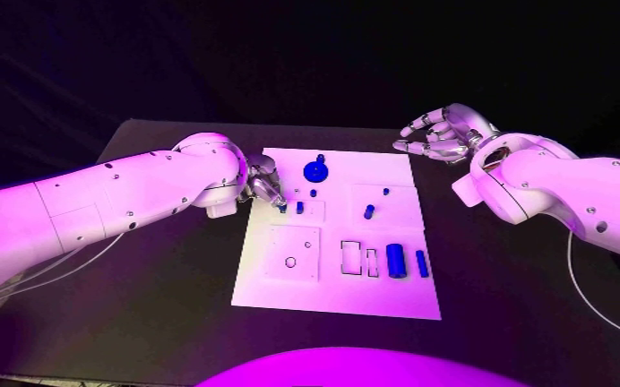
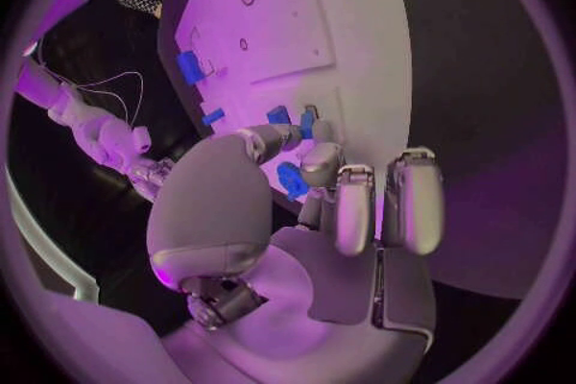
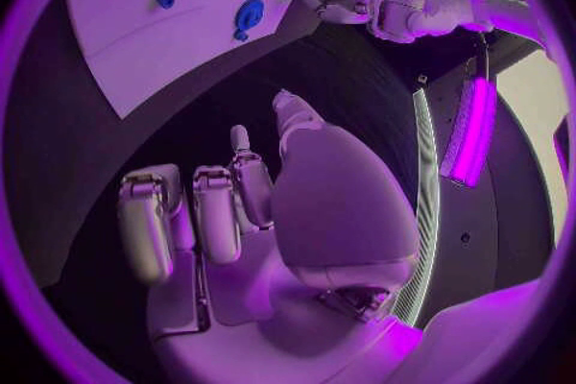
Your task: Assemble the parts on the task board
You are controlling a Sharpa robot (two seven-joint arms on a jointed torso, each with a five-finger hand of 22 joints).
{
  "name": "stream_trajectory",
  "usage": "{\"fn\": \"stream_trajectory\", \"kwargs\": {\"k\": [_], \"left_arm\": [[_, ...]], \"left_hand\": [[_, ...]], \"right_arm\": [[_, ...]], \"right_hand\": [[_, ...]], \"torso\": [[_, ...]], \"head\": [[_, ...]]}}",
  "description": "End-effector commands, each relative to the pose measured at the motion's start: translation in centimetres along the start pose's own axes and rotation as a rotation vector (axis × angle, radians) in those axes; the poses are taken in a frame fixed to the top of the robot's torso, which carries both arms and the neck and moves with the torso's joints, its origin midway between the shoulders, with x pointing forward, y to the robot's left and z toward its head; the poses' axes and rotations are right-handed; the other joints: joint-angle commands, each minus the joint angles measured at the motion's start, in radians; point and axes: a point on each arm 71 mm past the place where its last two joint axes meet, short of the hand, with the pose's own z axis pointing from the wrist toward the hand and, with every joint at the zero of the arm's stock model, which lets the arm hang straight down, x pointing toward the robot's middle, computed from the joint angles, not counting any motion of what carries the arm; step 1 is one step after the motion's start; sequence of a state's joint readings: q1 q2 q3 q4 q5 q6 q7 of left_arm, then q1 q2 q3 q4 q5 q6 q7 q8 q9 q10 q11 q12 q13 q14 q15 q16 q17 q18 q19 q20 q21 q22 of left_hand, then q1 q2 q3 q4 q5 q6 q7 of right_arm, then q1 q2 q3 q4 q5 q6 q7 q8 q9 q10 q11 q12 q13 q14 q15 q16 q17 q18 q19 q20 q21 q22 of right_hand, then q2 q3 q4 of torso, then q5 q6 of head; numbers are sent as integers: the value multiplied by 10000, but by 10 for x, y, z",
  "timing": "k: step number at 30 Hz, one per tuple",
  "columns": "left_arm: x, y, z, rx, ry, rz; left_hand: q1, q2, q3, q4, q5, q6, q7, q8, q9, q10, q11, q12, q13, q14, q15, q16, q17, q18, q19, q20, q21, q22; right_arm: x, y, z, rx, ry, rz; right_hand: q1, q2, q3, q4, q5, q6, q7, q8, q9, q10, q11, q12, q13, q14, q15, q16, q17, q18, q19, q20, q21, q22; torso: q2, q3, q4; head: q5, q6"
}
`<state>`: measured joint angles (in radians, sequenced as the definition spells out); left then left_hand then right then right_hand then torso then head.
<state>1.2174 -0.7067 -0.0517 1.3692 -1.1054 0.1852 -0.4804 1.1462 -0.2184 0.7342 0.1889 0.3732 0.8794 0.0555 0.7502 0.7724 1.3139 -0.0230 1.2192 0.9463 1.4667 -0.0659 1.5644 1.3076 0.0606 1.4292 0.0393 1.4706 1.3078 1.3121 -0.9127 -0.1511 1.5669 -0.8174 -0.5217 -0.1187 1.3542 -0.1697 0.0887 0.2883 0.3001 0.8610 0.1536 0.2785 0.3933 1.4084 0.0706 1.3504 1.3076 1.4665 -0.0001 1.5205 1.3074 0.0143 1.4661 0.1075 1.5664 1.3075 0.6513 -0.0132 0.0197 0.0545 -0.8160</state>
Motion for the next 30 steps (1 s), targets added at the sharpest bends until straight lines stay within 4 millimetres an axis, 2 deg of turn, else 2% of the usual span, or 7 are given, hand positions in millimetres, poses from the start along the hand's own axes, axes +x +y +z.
{"fn": "stream_trajectory", "kwargs": {"k": [1,30], "left_arm": [[3,2,2,-169,106,116],[8,4,2,-234,448,88]], "left_hand": [[-31,93,1744,-1822,61,52,-26,56,12,76,4,57,10,1041,-97,64,2632,-107,65,-15,65,512],[-53,32,1749,-1877,168,122,-49,43,-4,154,-16,100,100,1041,-111,64,2632,-113,83,-25,77,539]], "right_arm": [[1,1,0,-140,117,-76],[1,1,0,-142,132,-84]], "right_hand": [[-17,91,2,3,57,-79,-18,56,-9,-51,-24,-23,747,735,-47,-36,1280,-138,1036,-65,25,2622],[-17,91,2,3,57,-79,-18,56,-9,-51,-24,-23,747,735,-47,-36,1280,-138,1036,-65,25,2622]], "torso": [[2,3,2],[-1,2,-1]], "head": [[0,-10],[17,-12]]}}
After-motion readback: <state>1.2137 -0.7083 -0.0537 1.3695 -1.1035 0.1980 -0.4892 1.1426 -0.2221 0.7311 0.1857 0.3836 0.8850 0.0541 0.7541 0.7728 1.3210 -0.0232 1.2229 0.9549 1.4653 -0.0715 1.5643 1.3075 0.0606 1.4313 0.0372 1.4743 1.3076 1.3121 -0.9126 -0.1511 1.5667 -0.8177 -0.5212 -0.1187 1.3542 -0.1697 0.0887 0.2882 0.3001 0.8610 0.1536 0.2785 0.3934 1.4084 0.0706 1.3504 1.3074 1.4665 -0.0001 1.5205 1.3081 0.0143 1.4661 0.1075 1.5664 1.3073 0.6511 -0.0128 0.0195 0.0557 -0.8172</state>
